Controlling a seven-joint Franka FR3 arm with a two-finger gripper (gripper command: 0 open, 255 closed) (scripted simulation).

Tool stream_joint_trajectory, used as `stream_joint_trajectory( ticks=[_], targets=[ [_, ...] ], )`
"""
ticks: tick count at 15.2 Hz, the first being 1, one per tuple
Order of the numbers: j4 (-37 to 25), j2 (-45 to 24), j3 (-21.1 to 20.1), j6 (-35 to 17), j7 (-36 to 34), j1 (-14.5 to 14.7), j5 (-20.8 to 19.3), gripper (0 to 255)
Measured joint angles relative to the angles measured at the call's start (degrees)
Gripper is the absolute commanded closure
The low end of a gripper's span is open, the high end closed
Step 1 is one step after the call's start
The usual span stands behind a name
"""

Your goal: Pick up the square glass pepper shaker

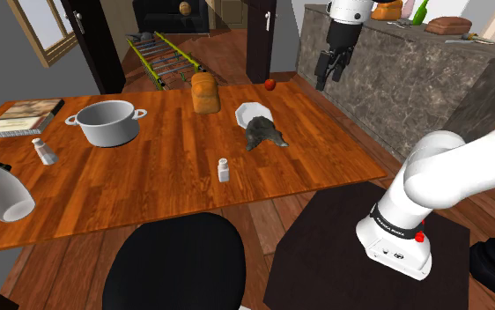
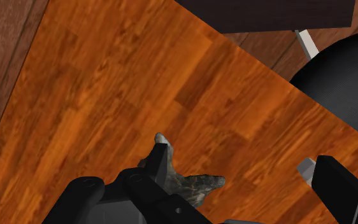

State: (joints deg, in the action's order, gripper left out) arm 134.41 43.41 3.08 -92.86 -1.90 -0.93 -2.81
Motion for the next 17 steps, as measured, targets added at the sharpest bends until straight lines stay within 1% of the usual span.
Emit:
stream_joint_trajectory(
  ticks=[2,4,9,14,17],
  targets=[
    [0.27,-0.50,-0.31,-0.66,-0.45,0.14,0.28,0],
    [1.60,-1.83,-1.12,-3.02,-1.68,0.50,1.01,0],
    [2.07,-9.85,-3.77,-10.72,-5.48,1.78,3.28,0],
    [0.63,-18.44,-6.82,-17.23,-9.80,3.23,5.28,0],
    [-0.31,-23.97,-7.76,-21.45,-11.26,3.57,5.82,0]
  ],
)
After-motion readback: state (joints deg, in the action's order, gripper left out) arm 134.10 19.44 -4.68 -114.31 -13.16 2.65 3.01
